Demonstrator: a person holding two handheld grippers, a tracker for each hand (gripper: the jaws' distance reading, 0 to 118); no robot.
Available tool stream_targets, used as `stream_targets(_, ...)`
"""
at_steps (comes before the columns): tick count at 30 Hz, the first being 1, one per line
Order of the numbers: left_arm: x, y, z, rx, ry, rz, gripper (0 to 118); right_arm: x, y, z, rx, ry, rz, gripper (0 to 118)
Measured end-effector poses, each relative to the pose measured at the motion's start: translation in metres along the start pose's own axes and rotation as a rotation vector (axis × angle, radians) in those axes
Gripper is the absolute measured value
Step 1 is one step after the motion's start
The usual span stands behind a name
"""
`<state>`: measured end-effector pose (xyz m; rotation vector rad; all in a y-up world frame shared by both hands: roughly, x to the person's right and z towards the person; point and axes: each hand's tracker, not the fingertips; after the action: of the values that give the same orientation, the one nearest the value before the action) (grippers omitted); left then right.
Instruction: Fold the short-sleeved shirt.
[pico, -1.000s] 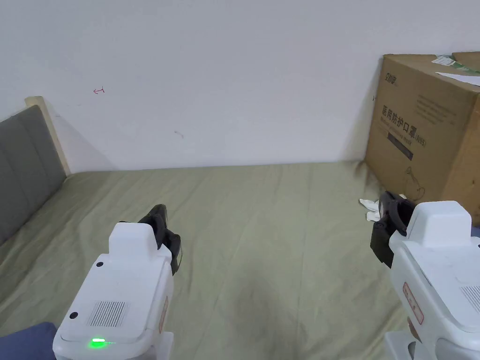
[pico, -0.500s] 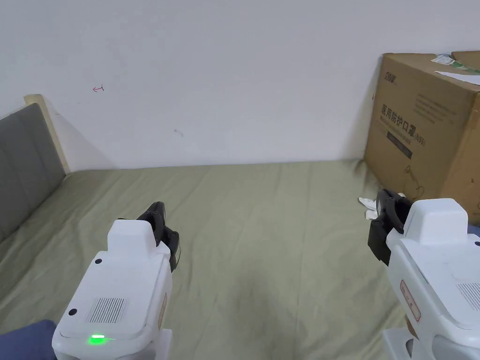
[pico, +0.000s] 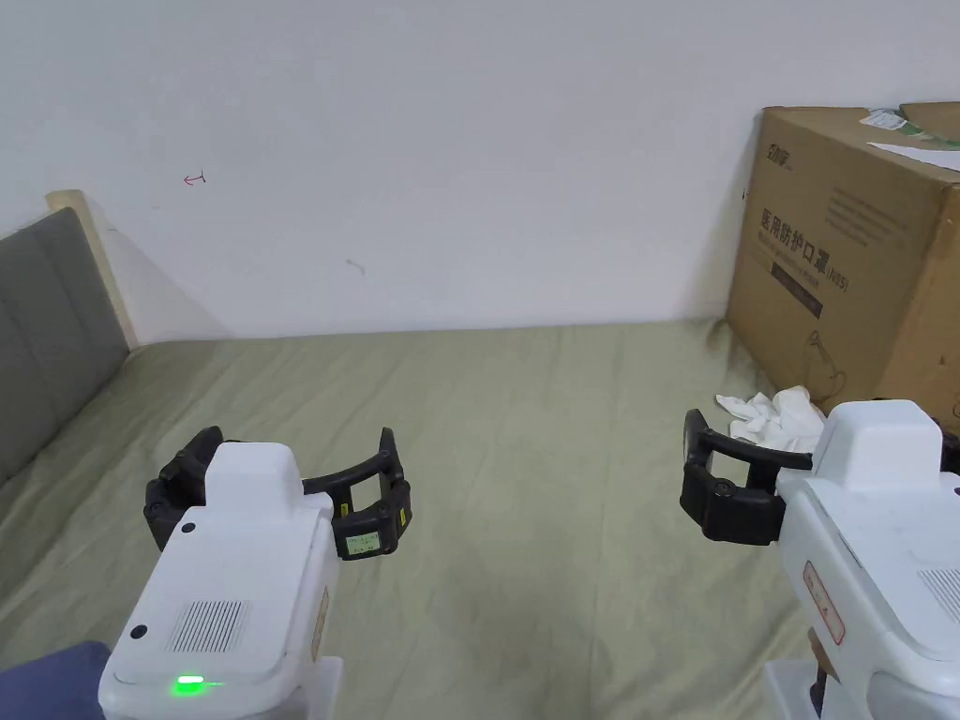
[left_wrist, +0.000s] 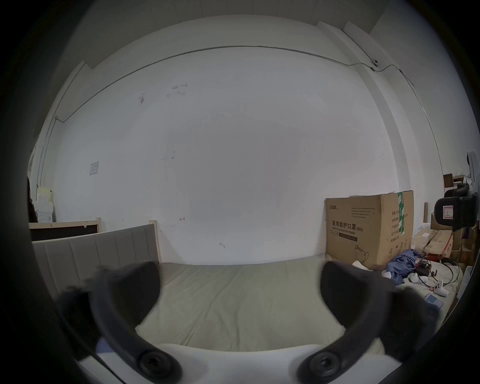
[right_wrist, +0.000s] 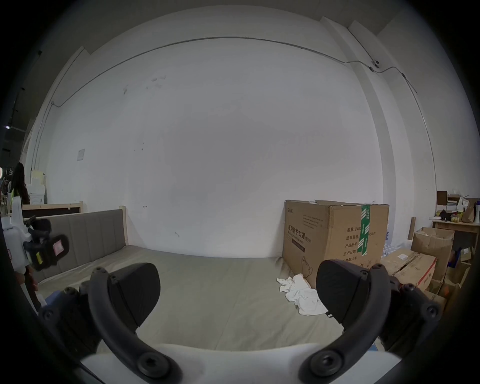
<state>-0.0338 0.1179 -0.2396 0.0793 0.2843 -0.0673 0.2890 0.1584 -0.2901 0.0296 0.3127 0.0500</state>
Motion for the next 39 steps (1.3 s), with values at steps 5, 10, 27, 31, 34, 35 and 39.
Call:
stream_targets(5,-0.0015,-0.0017,0.0009,0.014,0.003,-0.015,118,0.0026,-0.002,-0.0025,-0.011,0.0,-0.008,118)
stream_targets(10,-0.0022,0.0004,0.0001,0.012,0.006,0.001,118,0.002,-0.0007,-0.0025,-0.011,0.003,-0.01,118)
stream_targets(27,-0.0035,0.0054,0.0018,0.031,0.019,0.033,118,0.0011,0.0021,0.0017,-0.001,-0.013,-0.012,118)
stream_targets(31,-0.0034,0.0055,0.002,0.033,0.022,0.034,118,0.0008,0.0029,0.0021,-0.001,-0.016,-0.011,118)
stream_targets(34,-0.0036,0.005,0.0021,0.036,0.026,0.034,118,0.0013,0.0028,0.002,0.0,-0.019,-0.011,118)
stream_targets(35,-0.0036,0.0049,0.002,0.035,0.024,0.034,118,-0.0001,0.0035,0.0024,0.001,-0.019,-0.01,118)
stream_targets(39,-0.0039,0.0034,0.0017,0.033,0.026,0.034,118,-0.0018,0.0039,0.0024,-0.001,-0.018,-0.009,118)
